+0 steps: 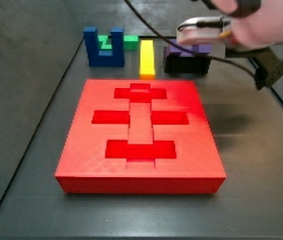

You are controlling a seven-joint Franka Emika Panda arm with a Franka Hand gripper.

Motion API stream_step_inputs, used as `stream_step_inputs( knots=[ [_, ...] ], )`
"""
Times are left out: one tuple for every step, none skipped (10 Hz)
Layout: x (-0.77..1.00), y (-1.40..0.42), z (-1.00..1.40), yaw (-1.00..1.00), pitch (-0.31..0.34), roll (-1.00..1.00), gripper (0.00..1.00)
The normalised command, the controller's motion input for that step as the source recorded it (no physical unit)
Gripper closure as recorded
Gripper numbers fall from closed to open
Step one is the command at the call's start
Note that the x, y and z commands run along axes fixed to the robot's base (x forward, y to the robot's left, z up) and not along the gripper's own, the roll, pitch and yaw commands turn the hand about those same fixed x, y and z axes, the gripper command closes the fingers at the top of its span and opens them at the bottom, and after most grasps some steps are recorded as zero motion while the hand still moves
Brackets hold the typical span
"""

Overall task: Pick up the purple object. Move up. Place the purple object on the fixture. Regrasp the purple object. Move to above the board. Insert the purple object.
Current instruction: Regrasp the purple object.

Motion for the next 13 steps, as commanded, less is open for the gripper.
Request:
stream_step_inputs(
  knots=[
    [0.04,0.01,-0.24,0.17,0.089,0.0,0.0],
    [0.06,0.01,-0.19,0.18,0.0,0.0,0.0],
    [0.0,0.03,-0.03,0.16,-0.02,-0.15,0.0],
    [0.0,0.0,0.0,0.13,-0.166,-0.2,0.0],
    [0.0,0.0,0.0,0.09,-0.251,-0.23,0.0],
    [0.0,0.08,-0.02,0.0,-0.423,-0.41,0.0],
    [0.02,0.07,-0.02,0.02,-0.354,-0.34,0.0],
    [0.01,0.08,-0.03,0.0,-0.009,0.0,0.0],
    [0.04,0.21,0.0,0.0,0.0,0.0,0.0],
    [0.06,0.21,0.0,0.0,0.023,0.0,0.0],
    [0.12,0.21,-0.01,0.0,0.074,0.0,0.0],
    [0.11,0.16,-0.06,0.0,0.1,0.0,0.0],
    [0.05,0.03,-0.06,0.0,0.0,0.0,0.0]
  ],
)
